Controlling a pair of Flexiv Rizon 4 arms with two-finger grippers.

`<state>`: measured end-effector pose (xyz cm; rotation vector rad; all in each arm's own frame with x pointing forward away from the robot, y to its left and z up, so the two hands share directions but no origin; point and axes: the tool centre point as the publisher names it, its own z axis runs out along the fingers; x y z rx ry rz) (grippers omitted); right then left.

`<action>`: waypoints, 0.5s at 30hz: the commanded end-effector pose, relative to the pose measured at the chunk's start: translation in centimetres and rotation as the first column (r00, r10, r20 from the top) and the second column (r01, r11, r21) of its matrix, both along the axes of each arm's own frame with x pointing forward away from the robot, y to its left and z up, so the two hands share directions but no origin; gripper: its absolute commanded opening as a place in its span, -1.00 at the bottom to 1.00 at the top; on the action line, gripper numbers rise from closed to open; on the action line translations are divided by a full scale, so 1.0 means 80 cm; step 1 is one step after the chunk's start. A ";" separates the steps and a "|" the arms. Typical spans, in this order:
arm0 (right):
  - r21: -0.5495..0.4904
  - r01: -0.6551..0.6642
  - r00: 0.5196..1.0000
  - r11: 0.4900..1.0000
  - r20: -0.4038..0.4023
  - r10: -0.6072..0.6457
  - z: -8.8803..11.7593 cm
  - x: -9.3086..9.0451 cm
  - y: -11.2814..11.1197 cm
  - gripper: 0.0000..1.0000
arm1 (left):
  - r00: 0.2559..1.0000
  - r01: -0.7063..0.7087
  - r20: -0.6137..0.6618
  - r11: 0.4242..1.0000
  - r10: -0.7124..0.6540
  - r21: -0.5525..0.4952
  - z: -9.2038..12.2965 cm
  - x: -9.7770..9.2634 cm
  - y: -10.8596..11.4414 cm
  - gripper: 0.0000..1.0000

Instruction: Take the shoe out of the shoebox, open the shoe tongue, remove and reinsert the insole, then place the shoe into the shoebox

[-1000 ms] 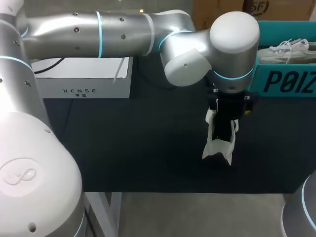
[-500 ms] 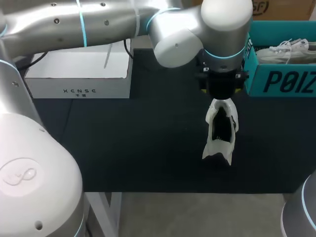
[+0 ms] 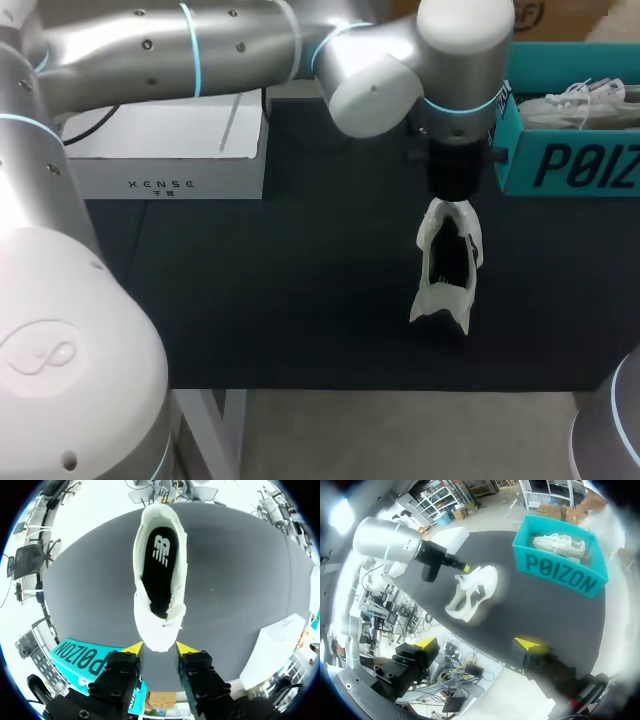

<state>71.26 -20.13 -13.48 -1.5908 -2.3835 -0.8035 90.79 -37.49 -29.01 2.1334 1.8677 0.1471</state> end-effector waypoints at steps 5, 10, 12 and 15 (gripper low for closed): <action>-0.001 -0.001 1.000 1.000 -0.003 0.001 0.000 0.002 0.000 1.00 | 0.999 0.019 -0.044 1.000 -0.019 0.007 -0.031 -0.039 -0.006 -1.00; -0.001 -0.001 1.000 1.000 -0.003 0.001 0.000 0.002 0.000 1.00 | 0.997 0.026 -0.071 1.000 -0.025 0.011 -0.046 -0.074 0.001 -1.00; -0.001 -0.001 1.000 1.000 -0.003 0.001 0.000 0.002 0.000 1.00 | 0.996 0.026 -0.086 1.000 -0.025 0.010 -0.052 -0.083 0.002 -1.00; -0.001 -0.001 1.000 1.000 -0.003 0.001 0.000 0.002 0.000 1.00 | 0.996 0.023 -0.090 1.000 -0.023 0.008 -0.054 -0.086 0.001 -1.00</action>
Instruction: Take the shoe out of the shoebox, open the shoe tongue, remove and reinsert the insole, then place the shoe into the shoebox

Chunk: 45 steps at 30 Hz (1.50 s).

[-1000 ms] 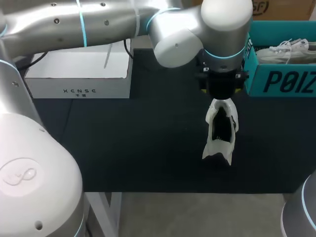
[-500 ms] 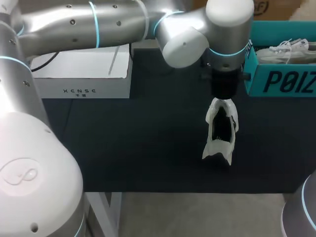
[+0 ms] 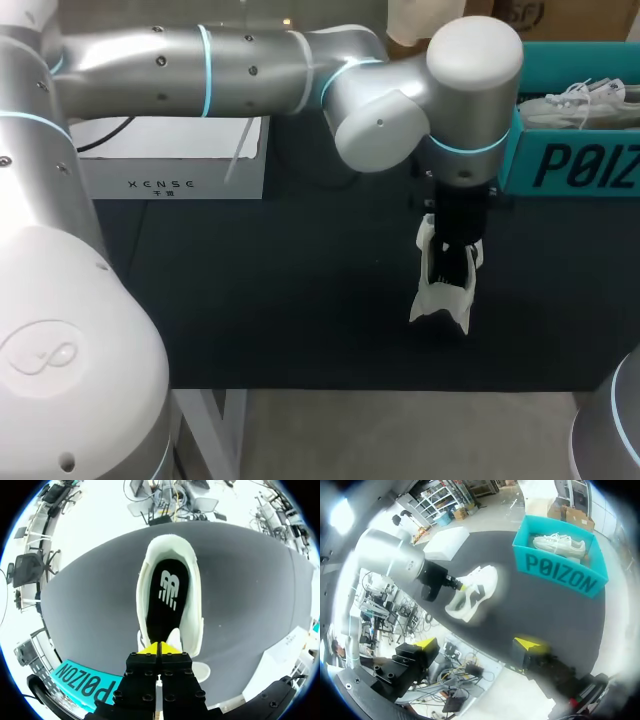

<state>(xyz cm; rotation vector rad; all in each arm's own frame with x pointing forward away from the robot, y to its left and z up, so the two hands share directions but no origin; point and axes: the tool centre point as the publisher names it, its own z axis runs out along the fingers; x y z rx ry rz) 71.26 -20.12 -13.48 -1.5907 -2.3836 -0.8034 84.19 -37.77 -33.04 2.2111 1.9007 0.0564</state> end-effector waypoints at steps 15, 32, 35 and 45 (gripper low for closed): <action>-0.001 -0.001 1.000 1.000 -0.003 0.001 0.000 0.002 0.000 1.00 | 0.989 -0.061 0.132 0.998 0.062 -0.008 0.050 0.058 0.014 -1.00; -0.001 -0.001 1.000 1.000 -0.003 0.001 0.000 0.002 0.000 1.00 | 0.995 -0.070 0.075 0.997 0.067 0.035 0.000 0.033 0.024 -1.00; -0.001 -0.001 1.000 1.000 -0.003 0.001 0.000 0.002 0.000 1.00 | 0.996 -0.074 0.060 0.997 0.072 0.037 -0.007 0.028 0.026 -1.00; -0.001 -0.001 1.000 1.000 -0.003 0.001 0.000 0.002 0.000 1.00 | 0.994 -0.084 0.067 0.996 0.082 0.034 0.005 0.030 0.027 -1.00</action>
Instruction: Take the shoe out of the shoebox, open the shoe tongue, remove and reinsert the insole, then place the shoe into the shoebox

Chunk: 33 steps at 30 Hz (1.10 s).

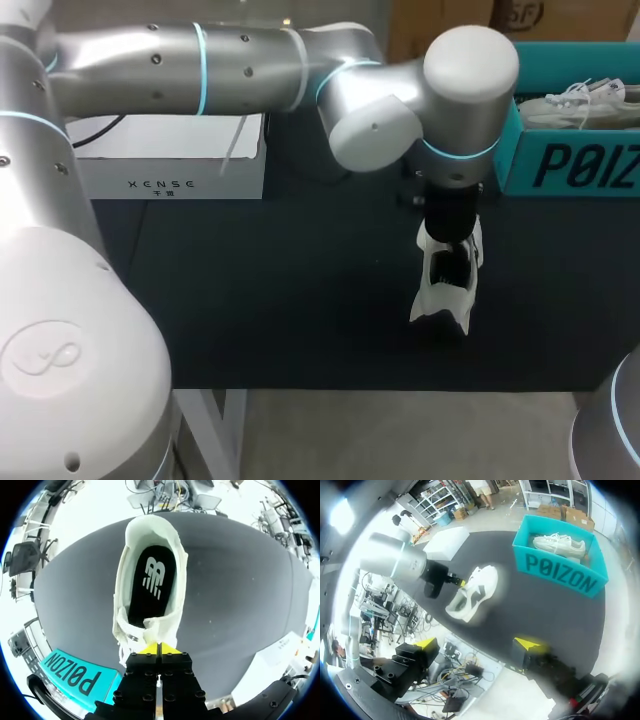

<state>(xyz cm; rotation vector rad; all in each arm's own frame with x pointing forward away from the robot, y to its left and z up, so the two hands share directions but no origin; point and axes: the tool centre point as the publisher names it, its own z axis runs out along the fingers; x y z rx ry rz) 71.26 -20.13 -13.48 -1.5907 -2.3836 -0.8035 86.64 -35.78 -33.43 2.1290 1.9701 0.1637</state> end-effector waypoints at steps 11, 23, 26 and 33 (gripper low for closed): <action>-0.001 -0.001 1.000 1.000 -0.003 0.001 0.000 0.002 0.000 1.00 | 0.999 -0.030 -0.012 1.000 0.030 0.010 0.004 -0.015 0.021 -1.00; -0.001 -0.001 1.000 1.000 -0.003 0.001 0.000 0.002 0.000 1.00 | 1.000 -0.014 0.010 1.000 0.014 0.015 0.012 0.004 0.003 -1.00; -0.001 -0.001 1.000 1.000 -0.003 0.001 0.000 0.002 0.000 1.00 | 1.000 -0.002 0.017 1.000 0.002 0.012 0.016 0.010 -0.008 -1.00; -0.001 -0.001 1.000 1.000 -0.003 0.001 0.000 0.002 0.000 1.00 | 0.999 0.042 -0.009 0.999 -0.042 0.015 0.005 -0.001 -0.029 -1.00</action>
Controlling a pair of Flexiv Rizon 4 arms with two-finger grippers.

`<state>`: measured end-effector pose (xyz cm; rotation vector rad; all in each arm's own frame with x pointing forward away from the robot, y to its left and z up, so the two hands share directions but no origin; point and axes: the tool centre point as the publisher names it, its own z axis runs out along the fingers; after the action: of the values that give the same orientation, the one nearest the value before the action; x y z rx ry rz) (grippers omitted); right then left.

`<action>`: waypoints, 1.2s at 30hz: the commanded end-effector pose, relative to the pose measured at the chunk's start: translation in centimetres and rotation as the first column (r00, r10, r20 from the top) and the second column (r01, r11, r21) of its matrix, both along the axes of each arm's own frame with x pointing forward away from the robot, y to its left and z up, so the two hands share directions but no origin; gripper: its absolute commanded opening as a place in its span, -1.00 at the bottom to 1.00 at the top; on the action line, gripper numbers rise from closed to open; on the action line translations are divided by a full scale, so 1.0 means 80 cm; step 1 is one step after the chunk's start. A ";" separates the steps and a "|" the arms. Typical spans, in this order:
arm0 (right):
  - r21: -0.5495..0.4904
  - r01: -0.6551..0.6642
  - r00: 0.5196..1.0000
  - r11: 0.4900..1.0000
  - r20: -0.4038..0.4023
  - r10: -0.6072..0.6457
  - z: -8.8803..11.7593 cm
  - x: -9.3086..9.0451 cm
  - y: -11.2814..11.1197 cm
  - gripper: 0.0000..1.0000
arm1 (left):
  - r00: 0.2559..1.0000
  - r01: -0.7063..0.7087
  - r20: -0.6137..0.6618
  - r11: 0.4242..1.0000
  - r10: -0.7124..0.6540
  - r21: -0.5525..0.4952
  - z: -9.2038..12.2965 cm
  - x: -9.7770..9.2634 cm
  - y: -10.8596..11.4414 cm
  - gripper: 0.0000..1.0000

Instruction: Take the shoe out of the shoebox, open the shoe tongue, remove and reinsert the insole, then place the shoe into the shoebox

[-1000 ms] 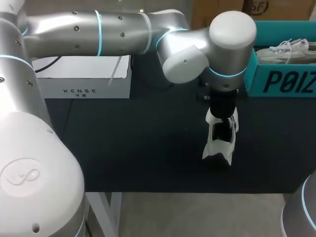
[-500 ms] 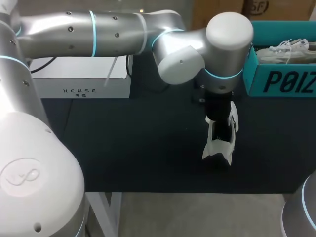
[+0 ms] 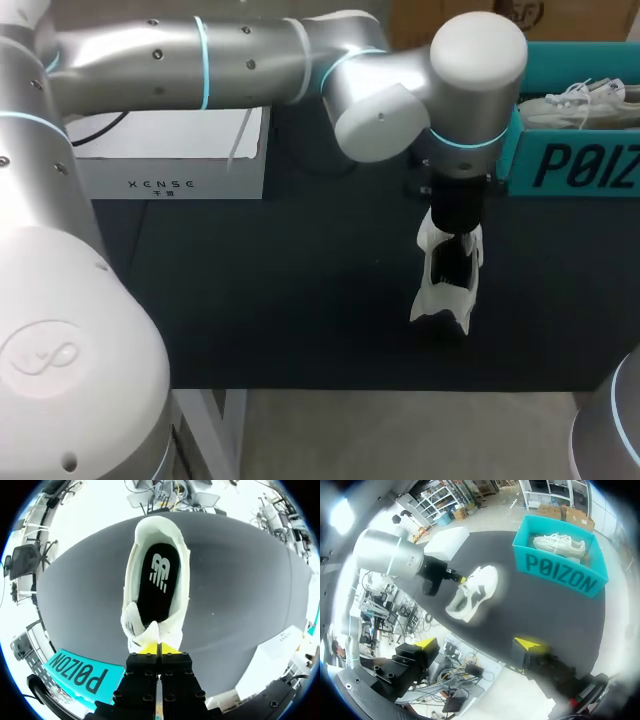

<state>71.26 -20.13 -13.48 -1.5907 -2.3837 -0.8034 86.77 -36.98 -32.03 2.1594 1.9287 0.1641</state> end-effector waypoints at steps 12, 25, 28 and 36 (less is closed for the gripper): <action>-0.001 -0.001 1.000 1.000 -0.003 0.001 0.000 0.002 0.000 1.00 | 0.999 -0.028 -0.031 1.000 0.028 -0.006 -0.006 -0.010 -0.005 -1.00; -0.001 -0.001 1.000 1.000 -0.003 0.001 0.000 0.002 0.000 1.00 | 0.852 -0.448 -0.312 0.894 0.421 -0.016 0.010 -0.068 0.037 1.00; -0.001 -0.001 1.000 1.000 -0.003 0.001 0.000 0.002 0.000 1.00 | 0.852 -0.448 -0.312 0.894 0.421 -0.016 0.010 -0.068 0.037 1.00; -0.001 -0.001 1.000 1.000 -0.003 0.001 0.000 0.002 0.000 1.00 | 0.852 -0.448 -0.312 0.894 0.421 -0.016 0.010 -0.068 0.037 1.00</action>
<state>71.26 -20.13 -13.48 -1.5908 -2.3836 -0.8035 81.32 -33.87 -31.20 1.7317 2.5254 -0.1908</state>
